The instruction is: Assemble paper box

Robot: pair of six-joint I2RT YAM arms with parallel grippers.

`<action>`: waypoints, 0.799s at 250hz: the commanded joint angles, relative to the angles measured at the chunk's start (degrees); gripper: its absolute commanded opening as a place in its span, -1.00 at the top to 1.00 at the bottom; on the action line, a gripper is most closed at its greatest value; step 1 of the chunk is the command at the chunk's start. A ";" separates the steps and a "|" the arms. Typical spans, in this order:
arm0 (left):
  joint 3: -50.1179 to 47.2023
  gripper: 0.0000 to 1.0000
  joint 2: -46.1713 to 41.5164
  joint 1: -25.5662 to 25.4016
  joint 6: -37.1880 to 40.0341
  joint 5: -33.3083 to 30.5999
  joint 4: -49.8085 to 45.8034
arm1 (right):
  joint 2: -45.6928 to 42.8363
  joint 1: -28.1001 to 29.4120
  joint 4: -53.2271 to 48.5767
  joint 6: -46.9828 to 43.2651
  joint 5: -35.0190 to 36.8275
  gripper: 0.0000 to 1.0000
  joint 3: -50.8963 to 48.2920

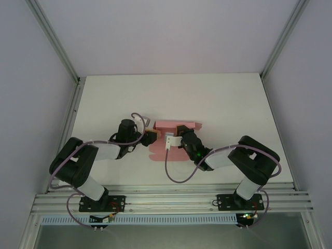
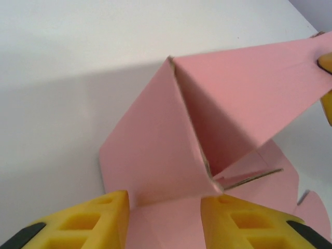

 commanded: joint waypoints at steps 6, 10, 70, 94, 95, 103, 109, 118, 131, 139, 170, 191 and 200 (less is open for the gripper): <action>2.83 0.25 3.14 -0.45 2.24 4.48 5.98 | 3.54 0.52 -7.71 1.60 0.01 1.00 -1.92; 2.77 0.26 3.23 -0.57 2.11 5.00 6.72 | 3.58 0.46 -8.06 1.84 -0.06 1.00 -1.86; -0.01 0.37 3.34 -6.27 4.91 -9.58 14.05 | 1.86 0.51 -15.63 5.67 -1.47 1.00 -0.66; -1.40 0.34 5.56 -7.96 4.71 -13.86 21.95 | 0.23 0.50 -22.54 9.22 -3.63 1.00 0.86; -1.36 0.34 5.76 -7.98 4.74 -14.00 22.27 | 0.18 0.50 -22.73 9.29 -3.70 1.00 0.82; -1.38 0.34 6.64 -8.30 4.53 -15.54 24.19 | -0.17 0.50 -23.63 10.02 -4.17 1.00 1.03; -1.38 0.33 7.54 -8.67 4.00 -17.38 25.74 | -0.46 0.44 -24.46 10.39 -4.32 1.00 1.20; -1.40 0.33 8.92 -8.95 3.76 -18.01 28.05 | -0.64 0.41 -26.01 10.90 -4.57 1.00 1.61; -1.49 0.32 10.98 -9.38 3.51 -18.77 31.61 | -1.08 0.24 -28.53 11.59 -4.92 1.00 2.09; -1.50 0.31 12.29 -9.61 3.07 -18.93 33.75 | -1.44 0.15 -30.23 12.21 -5.48 1.00 2.35; -0.85 0.26 16.19 -9.84 2.63 -17.50 38.98 | -2.90 -0.11 -34.21 14.24 -7.95 1.00 2.80; 0.53 0.26 16.75 -10.10 3.27 -17.18 36.75 | -3.14 -0.34 -35.83 14.33 -8.98 1.00 3.20; 1.32 0.29 16.67 -10.18 3.53 -16.57 35.02 | -3.14 -0.51 -36.71 14.63 -9.11 1.00 3.57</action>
